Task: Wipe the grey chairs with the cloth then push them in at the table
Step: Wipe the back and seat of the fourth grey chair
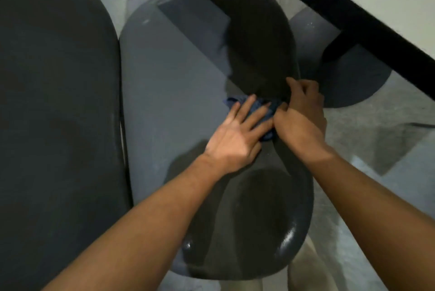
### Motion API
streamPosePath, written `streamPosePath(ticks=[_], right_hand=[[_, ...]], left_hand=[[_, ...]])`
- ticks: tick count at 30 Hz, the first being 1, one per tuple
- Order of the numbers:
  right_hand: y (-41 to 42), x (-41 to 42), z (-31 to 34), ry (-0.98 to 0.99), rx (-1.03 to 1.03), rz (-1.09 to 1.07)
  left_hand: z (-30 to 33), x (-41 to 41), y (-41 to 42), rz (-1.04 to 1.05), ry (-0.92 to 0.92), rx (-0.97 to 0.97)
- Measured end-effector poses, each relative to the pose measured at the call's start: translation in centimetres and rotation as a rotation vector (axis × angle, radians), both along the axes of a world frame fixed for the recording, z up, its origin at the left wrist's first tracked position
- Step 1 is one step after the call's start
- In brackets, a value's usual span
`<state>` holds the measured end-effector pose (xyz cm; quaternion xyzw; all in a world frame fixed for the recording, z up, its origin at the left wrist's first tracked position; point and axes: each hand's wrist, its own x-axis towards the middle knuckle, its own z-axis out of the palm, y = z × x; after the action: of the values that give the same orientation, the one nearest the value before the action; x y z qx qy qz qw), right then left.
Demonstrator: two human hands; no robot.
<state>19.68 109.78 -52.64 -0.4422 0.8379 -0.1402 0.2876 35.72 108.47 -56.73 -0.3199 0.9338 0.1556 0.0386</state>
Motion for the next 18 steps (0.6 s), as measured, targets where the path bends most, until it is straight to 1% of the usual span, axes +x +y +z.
streamPosePath(ticks=[1, 2, 3, 4, 6, 8, 10, 11, 12, 13, 14, 16, 18], right_hand=[[0.4, 0.2, 0.0, -0.006, 0.024, 0.027], [0.7, 0.3, 0.0, -0.006, 0.052, 0.057], [0.9, 0.5, 0.0, -0.003, 0.081, 0.076], [0.9, 0.6, 0.1, -0.001, 0.109, 0.078], [0.8, 0.8, 0.3, 0.002, 0.154, 0.069], [0.6, 1.1, 0.4, 0.005, 0.191, 0.08], [0.6, 1.3, 0.4, 0.011, 0.222, 0.109], [0.5, 1.4, 0.4, 0.012, 0.232, 0.117], [0.5, 1.4, 0.4, 0.01, 0.232, 0.119], [0.6, 1.3, 0.3, 0.005, 0.221, 0.116], [0.7, 1.2, 0.2, -0.002, 0.197, 0.104], [1.0, 0.9, -0.1, -0.012, 0.119, 0.062], [1.4, 0.8, -0.2, -0.023, 0.042, 0.025]], left_hand=[[0.0, 1.7, 0.4, -0.089, -0.032, 0.011], [-0.1, 3.4, 0.0, -0.129, -0.071, 0.004], [0.1, 5.0, -0.9, -0.114, -0.099, -0.014], [0.1, 6.3, -2.2, -0.056, -0.119, -0.031], [0.3, 7.8, -5.7, 0.129, -0.131, -0.047], [0.9, 6.9, -9.8, 0.369, -0.117, -0.043], [1.5, 3.8, -13.2, 0.606, -0.086, -0.06], [1.6, 1.9, -14.3, 0.68, -0.071, -0.049], [1.8, -0.1, -15.1, 0.708, -0.064, -0.041], [1.8, -1.8, -15.3, 0.693, -0.069, -0.042], [1.9, -3.2, -14.9, 0.633, -0.076, -0.047], [1.7, -5.4, -12.4, 0.403, -0.066, -0.057], [1.2, -6.3, -8.8, 0.16, -0.016, -0.048]])
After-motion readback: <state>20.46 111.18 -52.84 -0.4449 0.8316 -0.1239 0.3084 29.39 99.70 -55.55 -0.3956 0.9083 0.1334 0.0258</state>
